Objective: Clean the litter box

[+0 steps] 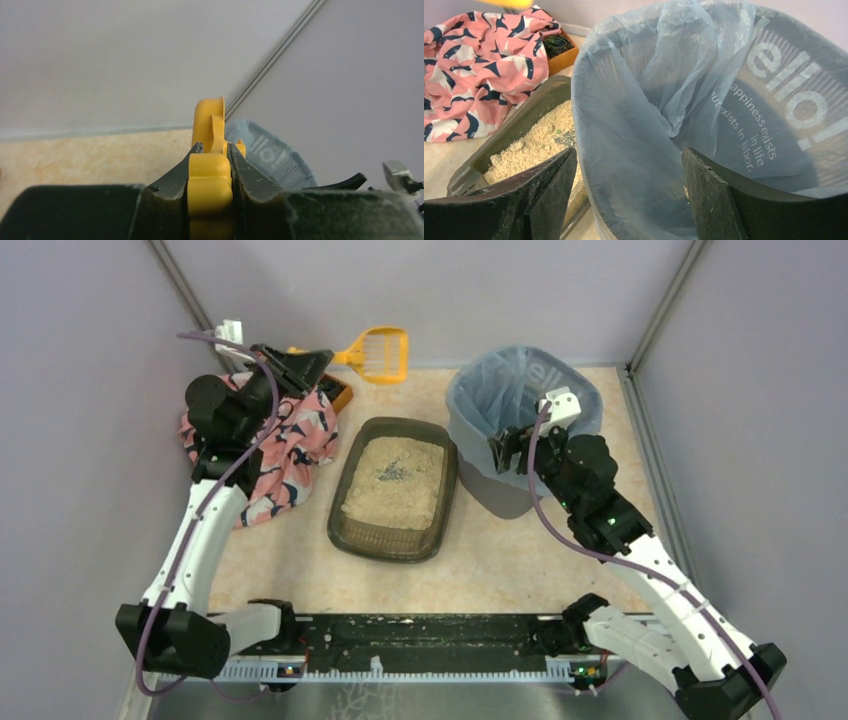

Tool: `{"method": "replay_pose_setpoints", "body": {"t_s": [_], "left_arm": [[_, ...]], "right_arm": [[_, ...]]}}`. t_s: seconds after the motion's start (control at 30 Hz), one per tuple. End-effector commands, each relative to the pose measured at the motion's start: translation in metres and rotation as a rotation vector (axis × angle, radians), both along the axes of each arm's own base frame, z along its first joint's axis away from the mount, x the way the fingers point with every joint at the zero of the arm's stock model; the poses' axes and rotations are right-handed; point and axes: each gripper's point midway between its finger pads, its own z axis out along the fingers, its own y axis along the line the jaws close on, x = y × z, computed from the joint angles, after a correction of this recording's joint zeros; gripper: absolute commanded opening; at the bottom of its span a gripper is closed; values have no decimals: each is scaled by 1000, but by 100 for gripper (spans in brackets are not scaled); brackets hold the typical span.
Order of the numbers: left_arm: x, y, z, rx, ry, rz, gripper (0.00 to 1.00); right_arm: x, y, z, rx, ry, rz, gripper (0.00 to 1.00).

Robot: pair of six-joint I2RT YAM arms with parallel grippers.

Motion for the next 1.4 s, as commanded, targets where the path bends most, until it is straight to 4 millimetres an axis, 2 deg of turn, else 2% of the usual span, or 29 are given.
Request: {"method": "replay_pose_setpoints", "body": {"t_s": [0.0, 0.07, 0.13, 0.3, 0.47, 0.67, 0.8, 0.93, 1.07, 1.17, 1.37], "left_arm": [[6, -3, -113, 255, 334, 52, 0], [3, 2, -152, 377, 407, 118, 0], [0, 5, -179, 466, 462, 180, 0], [-4, -4, -220, 626, 537, 270, 0], [6, -3, -243, 809, 560, 450, 0], [15, -26, -244, 997, 562, 520, 0], [17, -33, -239, 1036, 555, 525, 0], [19, -43, -226, 1039, 514, 503, 0], [22, -41, -221, 1108, 500, 531, 0], [23, -33, -230, 1149, 516, 560, 0], [18, -42, -268, 1168, 574, 481, 0]], "right_arm": [[1, 11, 15, 51, -46, 40, 77], [1, 13, 12, 52, -42, 48, 77], [2, 16, 11, 55, -37, 58, 77], [4, 24, 5, 60, -20, 84, 77], [4, 29, -2, 57, -2, 105, 76], [4, 29, -10, 55, 10, 108, 76], [2, 30, -15, 56, 19, 114, 76], [3, 31, -20, 60, 26, 116, 76], [4, 34, -21, 67, 29, 125, 76], [5, 35, -23, 66, 35, 126, 76], [5, 34, -26, 62, 41, 123, 76]]}}
